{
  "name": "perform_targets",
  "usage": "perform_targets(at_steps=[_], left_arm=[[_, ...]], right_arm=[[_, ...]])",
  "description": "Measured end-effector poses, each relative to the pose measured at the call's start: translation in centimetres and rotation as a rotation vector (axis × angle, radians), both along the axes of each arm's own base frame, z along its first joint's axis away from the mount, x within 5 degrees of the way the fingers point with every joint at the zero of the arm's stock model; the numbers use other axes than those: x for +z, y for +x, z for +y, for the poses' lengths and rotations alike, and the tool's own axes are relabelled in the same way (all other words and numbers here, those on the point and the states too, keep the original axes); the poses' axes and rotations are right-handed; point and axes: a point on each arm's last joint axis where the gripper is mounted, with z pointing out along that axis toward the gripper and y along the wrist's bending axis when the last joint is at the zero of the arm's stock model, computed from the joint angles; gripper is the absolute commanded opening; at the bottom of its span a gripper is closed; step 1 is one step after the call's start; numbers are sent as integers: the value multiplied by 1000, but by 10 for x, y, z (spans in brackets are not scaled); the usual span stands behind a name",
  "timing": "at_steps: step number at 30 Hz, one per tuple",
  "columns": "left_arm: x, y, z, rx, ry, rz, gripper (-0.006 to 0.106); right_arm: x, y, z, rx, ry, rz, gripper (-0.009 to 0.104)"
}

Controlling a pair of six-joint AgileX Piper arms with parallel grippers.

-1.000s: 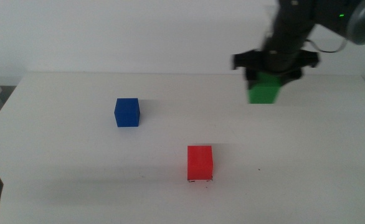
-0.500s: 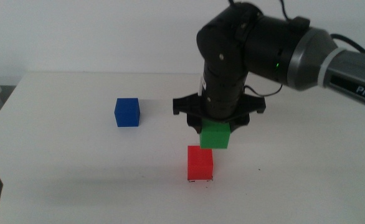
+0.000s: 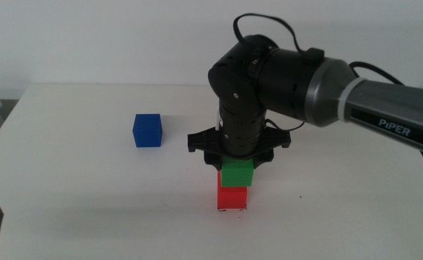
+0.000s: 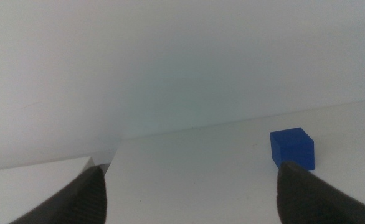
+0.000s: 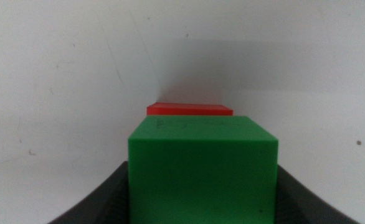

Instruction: Stack red cubes first, then green, then blue cubes in a specific spot.

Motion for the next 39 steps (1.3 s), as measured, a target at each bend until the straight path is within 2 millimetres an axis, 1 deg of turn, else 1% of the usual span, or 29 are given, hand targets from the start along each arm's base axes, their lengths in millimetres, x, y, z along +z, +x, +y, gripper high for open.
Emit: perform_targets(at_steps=[11, 22, 39], left_arm=[[0, 0, 0, 0, 3, 0, 94], [0, 0, 0, 0, 3, 0, 94], [0, 0, 0, 0, 3, 0, 94]], right_arm=[[-13, 1, 7, 18, -10, 1, 12], [-13, 3, 6, 13, -21, -24, 12], [-13, 1, 9, -12, -13, -21, 12]])
